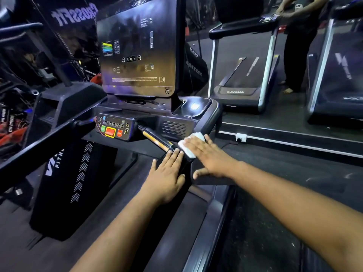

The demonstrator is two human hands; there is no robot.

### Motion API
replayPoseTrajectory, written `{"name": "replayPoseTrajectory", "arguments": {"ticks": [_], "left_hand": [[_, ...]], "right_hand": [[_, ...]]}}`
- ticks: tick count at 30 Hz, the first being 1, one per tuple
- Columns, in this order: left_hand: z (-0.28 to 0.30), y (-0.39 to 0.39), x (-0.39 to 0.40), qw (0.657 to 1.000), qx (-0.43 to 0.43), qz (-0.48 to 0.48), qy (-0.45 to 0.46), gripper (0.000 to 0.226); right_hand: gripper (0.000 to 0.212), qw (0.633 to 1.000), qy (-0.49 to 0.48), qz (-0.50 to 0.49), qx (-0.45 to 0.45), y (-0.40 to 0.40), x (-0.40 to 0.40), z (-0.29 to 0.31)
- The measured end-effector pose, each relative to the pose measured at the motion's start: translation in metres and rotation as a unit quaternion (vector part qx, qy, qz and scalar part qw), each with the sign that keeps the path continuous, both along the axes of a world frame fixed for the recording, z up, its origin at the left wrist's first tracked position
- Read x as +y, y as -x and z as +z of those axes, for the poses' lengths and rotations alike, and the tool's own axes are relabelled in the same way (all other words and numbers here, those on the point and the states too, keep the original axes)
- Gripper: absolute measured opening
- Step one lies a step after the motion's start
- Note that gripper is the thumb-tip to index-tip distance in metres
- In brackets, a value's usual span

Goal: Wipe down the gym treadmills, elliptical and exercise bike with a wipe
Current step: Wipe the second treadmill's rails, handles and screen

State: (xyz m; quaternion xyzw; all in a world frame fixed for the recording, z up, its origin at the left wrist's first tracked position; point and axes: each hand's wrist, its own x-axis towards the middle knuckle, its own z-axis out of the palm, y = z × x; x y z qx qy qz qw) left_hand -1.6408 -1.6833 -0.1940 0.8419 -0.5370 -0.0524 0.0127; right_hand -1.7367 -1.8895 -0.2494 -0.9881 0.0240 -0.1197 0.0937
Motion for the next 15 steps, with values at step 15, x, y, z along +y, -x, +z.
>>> {"name": "replayPoseTrajectory", "arguments": {"ticks": [15], "left_hand": [[-0.003,-0.001,-0.010,1.000,-0.004,0.002,0.003,0.073]], "right_hand": [[0.134,0.996,-0.054,-0.076,-0.007,-0.017,-0.040,0.009]]}}
